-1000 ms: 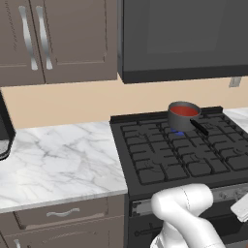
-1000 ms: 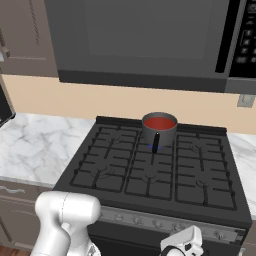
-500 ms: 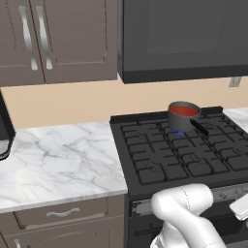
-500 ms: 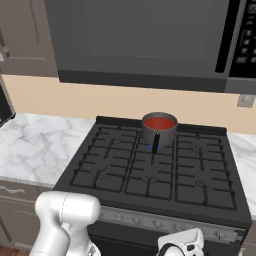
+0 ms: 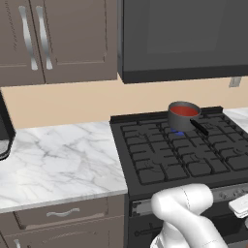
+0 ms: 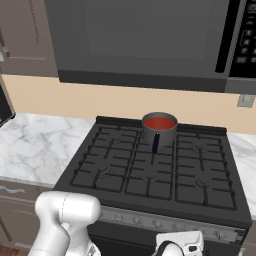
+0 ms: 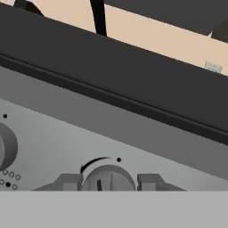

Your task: Wait until the marinara sauce is simmered to a deep red color and then turn off the stove.

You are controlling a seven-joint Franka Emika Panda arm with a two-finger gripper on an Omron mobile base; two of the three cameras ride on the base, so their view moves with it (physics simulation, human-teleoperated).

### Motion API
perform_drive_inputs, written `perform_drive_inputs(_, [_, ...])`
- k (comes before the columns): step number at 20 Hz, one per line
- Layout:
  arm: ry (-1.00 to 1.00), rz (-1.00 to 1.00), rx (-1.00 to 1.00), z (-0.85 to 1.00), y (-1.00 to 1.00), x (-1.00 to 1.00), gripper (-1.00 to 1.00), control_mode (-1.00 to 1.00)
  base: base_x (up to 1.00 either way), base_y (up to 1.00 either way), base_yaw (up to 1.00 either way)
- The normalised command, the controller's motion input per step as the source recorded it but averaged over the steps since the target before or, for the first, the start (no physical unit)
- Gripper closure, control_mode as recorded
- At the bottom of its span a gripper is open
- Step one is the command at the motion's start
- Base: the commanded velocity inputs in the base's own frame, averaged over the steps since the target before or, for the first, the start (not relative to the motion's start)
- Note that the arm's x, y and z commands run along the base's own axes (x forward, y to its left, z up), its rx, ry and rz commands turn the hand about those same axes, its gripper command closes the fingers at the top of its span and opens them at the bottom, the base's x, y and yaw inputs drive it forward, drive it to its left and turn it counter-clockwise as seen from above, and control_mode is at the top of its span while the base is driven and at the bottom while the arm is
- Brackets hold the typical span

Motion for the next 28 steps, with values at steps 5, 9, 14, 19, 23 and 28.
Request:
perform_drive_inputs(5, [0.04, -0.06, 0.23, 0.15, 0.0, 0.0, 1.0, -1.0, 0.0, 0.0, 0.0])
perform_drive_inputs(9, [0.03, -0.06, 0.22, 0.15, 0.0, 0.0, 1.0, -1.0, 0.0, 0.0, 0.0])
perform_drive_inputs(14, [0.03, -0.06, 0.22, 0.15, 0.0, 0.0, 1.0, -1.0, 0.0, 0.0, 0.0])
perform_drive_inputs(19, [0.02, -0.06, 0.22, 0.14, 0.0, 0.0, 1.0, -1.0, 0.0, 0.0, 0.0])
perform_drive_inputs(23, [0.01, -0.06, 0.21, 0.11, 0.0, 0.0, 1.0, -1.0, 0.0, 0.0, 0.0])
perform_drive_inputs(28, [0.01, -0.05, 0.19, 0.05, 0.0, 0.0, 1.0, -1.0, 0.0, 0.0, 0.0])
